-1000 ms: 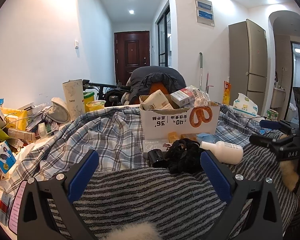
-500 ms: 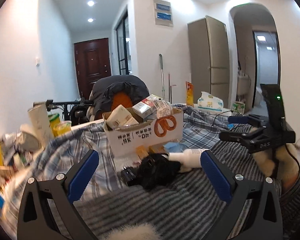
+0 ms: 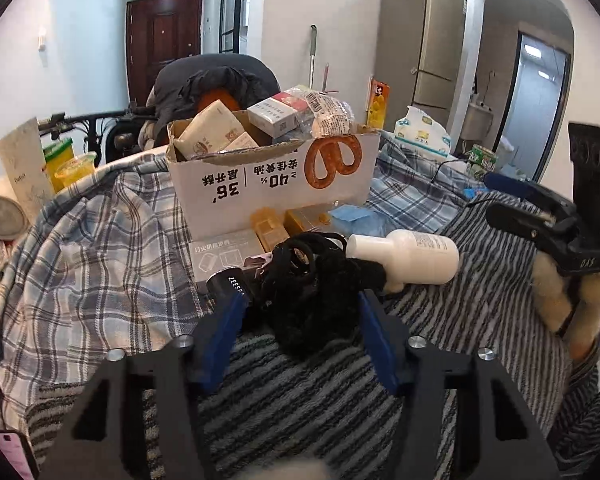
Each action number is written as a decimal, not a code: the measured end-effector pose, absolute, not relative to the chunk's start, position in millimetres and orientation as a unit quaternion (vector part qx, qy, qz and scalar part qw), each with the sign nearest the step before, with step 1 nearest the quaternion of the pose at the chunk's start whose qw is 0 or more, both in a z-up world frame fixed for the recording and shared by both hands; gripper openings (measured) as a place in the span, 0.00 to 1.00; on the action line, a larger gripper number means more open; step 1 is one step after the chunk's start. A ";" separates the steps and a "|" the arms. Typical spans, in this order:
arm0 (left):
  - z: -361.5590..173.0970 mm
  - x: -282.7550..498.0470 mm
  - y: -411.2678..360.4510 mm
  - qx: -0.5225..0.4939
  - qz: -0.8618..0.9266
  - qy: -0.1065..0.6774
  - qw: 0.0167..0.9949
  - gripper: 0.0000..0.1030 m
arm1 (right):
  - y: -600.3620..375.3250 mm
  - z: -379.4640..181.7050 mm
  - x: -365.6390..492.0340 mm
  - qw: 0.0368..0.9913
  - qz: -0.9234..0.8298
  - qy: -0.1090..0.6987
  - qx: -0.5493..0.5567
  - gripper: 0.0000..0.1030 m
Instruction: Organize objects
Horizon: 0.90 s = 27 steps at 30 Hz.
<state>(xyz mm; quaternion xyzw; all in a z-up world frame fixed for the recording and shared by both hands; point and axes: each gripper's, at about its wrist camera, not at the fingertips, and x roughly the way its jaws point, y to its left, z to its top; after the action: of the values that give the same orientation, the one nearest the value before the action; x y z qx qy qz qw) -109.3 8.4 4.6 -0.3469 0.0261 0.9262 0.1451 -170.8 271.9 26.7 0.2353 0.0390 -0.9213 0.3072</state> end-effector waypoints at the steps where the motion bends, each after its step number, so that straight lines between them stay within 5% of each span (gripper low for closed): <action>1: 6.3 -106.0 10.7 -0.339 0.929 0.032 0.144 0.59 | 271.9 26.7 -170.9 0.307 -0.921 0.039 0.235 1.00; 8: 10.7 -90.1 35.3 -0.308 0.931 0.093 0.175 0.53 | 271.1 26.9 -172.0 0.307 -0.921 0.041 0.238 1.00; 11: 2.3 -101.6 37.8 -0.339 0.921 0.095 0.167 0.39 | 271.3 26.8 -172.4 0.306 -0.920 0.041 0.241 1.00; 13: -1.2 -106.8 37.2 -0.352 0.917 0.092 0.162 0.17 | 271.7 27.1 -172.1 0.306 -0.920 0.041 0.240 1.00; 27: 31.6 -65.4 -1.8 -0.220 0.960 -0.006 0.173 0.14 | 273.3 27.7 -170.4 0.312 -0.921 0.039 0.230 1.00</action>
<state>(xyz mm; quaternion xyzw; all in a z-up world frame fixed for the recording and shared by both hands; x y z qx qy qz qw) -65.4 -1.8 31.6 -0.2195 -0.0057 0.9602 0.1726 -170.4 273.3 27.7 0.2303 0.0389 -0.9208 0.3123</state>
